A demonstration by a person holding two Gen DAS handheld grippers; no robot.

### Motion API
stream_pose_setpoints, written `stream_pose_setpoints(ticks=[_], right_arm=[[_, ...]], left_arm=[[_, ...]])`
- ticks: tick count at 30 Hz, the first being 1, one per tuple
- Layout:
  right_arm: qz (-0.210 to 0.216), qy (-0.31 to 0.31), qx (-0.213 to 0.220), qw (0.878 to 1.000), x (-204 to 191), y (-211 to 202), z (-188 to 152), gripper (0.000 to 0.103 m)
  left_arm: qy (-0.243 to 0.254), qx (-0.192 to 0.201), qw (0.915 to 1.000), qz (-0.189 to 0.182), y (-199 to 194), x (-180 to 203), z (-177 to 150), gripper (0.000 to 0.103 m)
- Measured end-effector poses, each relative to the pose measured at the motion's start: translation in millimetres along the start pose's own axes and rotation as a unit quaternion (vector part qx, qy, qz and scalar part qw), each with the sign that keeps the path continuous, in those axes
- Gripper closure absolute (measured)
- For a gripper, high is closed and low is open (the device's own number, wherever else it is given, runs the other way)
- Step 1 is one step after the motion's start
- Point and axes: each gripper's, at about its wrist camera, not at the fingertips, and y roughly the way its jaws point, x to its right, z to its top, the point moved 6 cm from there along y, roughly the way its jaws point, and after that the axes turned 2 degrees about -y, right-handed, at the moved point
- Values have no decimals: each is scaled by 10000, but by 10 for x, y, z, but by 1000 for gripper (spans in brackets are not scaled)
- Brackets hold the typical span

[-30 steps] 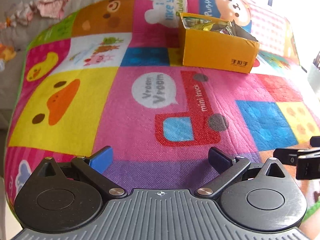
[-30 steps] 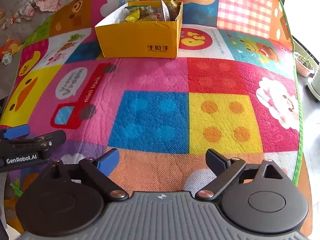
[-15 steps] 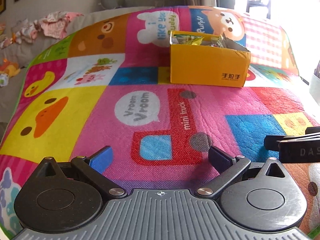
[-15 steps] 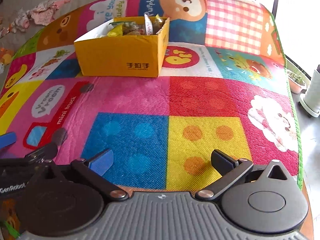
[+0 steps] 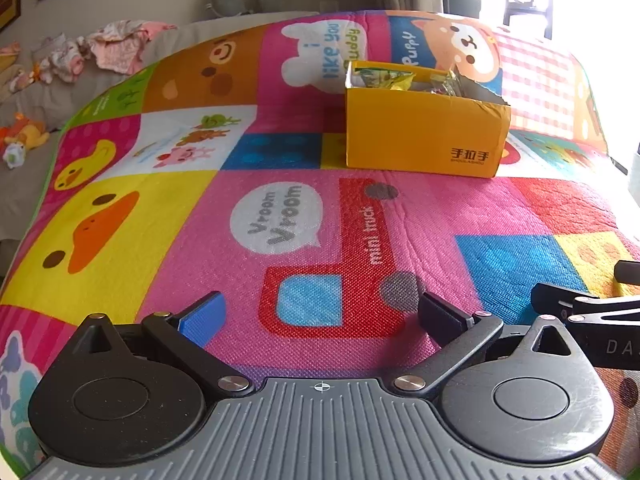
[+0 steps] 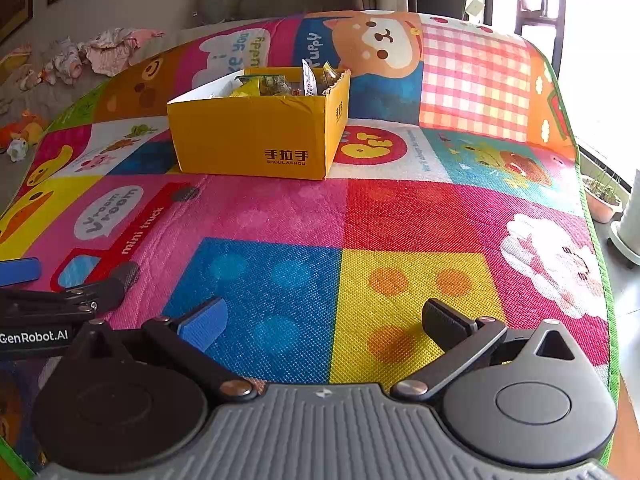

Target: Organize objects

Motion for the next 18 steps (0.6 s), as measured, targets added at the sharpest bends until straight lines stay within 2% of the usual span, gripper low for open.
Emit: stream_pose_setpoints(ticks=[18], right_arm=[[99,-28,20,9999,16,7,5,0]], left_arm=[[11,1,10000,-50,9,3,12,0]])
